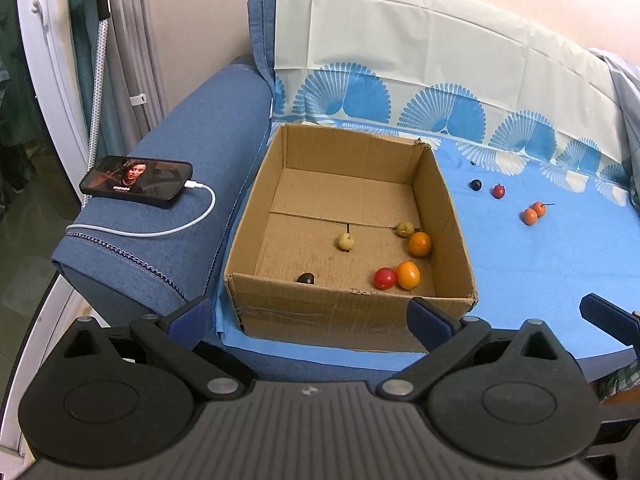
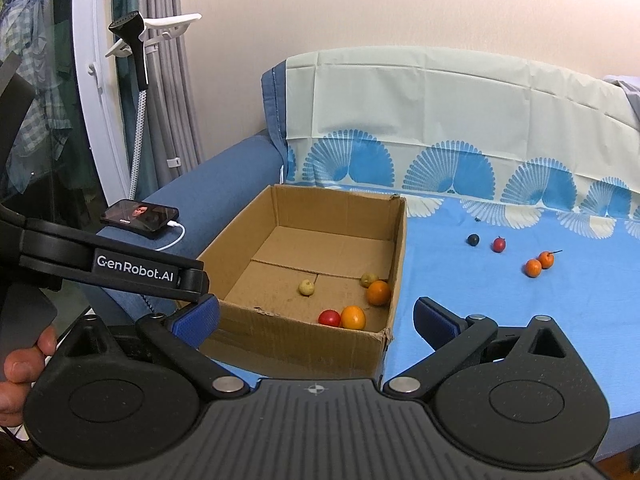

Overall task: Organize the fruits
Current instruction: 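Withdraw both tools from the box and move toward the remaining fruits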

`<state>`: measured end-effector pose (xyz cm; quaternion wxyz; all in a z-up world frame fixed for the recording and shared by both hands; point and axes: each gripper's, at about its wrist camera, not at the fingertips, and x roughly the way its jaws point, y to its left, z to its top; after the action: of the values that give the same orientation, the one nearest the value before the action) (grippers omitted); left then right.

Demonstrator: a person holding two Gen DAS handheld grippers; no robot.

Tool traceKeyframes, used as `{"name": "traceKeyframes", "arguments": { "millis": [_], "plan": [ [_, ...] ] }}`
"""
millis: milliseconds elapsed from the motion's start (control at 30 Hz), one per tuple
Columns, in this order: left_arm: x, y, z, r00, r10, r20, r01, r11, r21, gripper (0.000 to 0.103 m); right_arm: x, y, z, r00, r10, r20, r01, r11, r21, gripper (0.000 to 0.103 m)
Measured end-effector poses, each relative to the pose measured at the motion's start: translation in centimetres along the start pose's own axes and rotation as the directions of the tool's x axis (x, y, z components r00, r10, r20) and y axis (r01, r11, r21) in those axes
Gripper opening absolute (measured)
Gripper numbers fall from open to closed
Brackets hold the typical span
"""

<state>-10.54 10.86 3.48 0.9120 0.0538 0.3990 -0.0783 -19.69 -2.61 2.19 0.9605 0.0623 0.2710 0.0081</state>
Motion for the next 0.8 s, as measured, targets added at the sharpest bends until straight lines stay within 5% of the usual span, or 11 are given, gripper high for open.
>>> {"name": "traceKeyframes", "arguments": {
  "millis": [800],
  "plan": [
    [2.8, -1.2, 1.7, 0.998, 0.004, -0.055, -0.002, 0.999, 0.036, 0.103, 2.4, -2.0, -0.2, 0.999, -0.013, -0.040, 0.016, 0.997, 0.073, 0.102]
  ]
}}
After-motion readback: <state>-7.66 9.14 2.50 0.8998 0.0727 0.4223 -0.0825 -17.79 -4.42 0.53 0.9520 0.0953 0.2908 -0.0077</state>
